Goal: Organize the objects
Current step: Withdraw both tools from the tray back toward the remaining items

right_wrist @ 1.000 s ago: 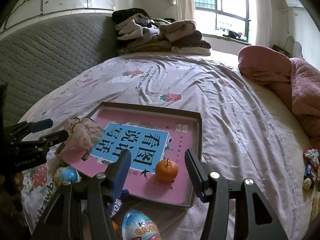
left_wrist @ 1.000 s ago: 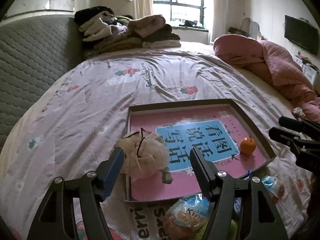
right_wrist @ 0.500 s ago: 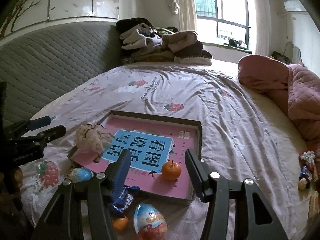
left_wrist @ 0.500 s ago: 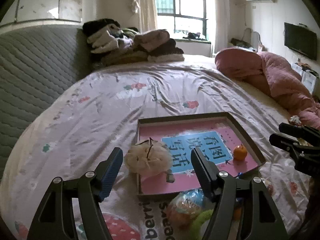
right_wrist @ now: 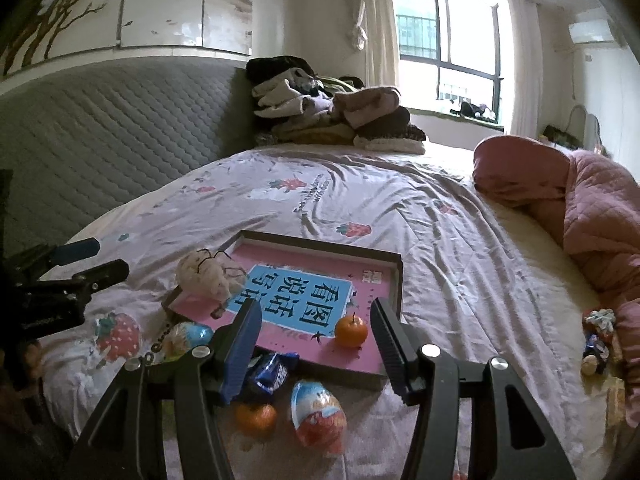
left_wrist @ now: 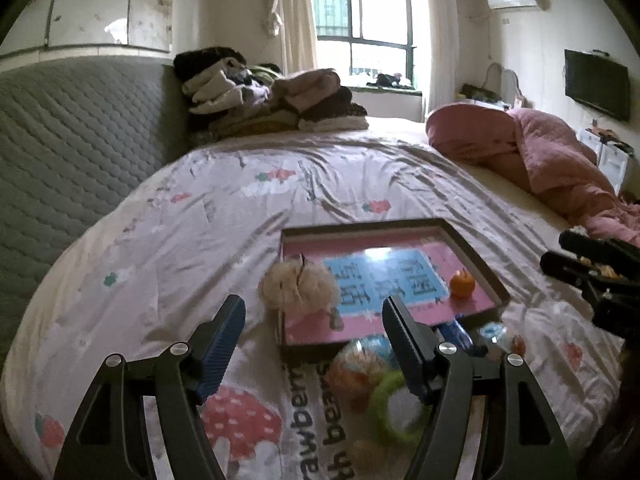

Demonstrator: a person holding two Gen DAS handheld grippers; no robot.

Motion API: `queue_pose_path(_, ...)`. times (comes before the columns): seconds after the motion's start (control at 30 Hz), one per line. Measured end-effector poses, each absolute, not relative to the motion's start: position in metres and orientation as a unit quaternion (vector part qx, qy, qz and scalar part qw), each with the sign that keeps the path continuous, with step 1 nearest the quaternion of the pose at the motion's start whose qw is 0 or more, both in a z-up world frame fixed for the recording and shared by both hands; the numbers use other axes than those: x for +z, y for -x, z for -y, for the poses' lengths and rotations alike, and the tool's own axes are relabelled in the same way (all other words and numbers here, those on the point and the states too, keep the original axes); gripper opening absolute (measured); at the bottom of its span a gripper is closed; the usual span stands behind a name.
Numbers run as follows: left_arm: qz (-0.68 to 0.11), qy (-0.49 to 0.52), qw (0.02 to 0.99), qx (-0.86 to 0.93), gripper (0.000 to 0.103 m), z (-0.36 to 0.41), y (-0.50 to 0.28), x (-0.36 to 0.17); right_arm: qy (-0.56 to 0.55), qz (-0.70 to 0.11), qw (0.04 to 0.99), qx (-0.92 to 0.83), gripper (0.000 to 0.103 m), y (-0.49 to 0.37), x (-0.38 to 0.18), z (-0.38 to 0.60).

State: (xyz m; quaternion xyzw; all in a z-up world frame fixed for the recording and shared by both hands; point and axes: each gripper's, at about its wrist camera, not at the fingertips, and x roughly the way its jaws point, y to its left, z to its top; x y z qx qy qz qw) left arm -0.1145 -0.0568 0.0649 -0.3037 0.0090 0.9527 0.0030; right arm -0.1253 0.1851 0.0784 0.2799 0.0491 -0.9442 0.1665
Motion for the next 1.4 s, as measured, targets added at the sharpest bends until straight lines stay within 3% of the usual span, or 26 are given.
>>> queue_pose_path(0.43,-0.004,0.356,0.024,0.934,0.073,0.045,0.103,0.02,-0.312,-0.05,0.156,-0.936,0.057,0.109,0.047,-0.19)
queue_pose_path(1.4,-0.002,0.411,0.056,0.91,0.073,0.025,0.11,-0.016,-0.37,-0.059,0.151,-0.915,0.057,0.113,0.002,-0.19)
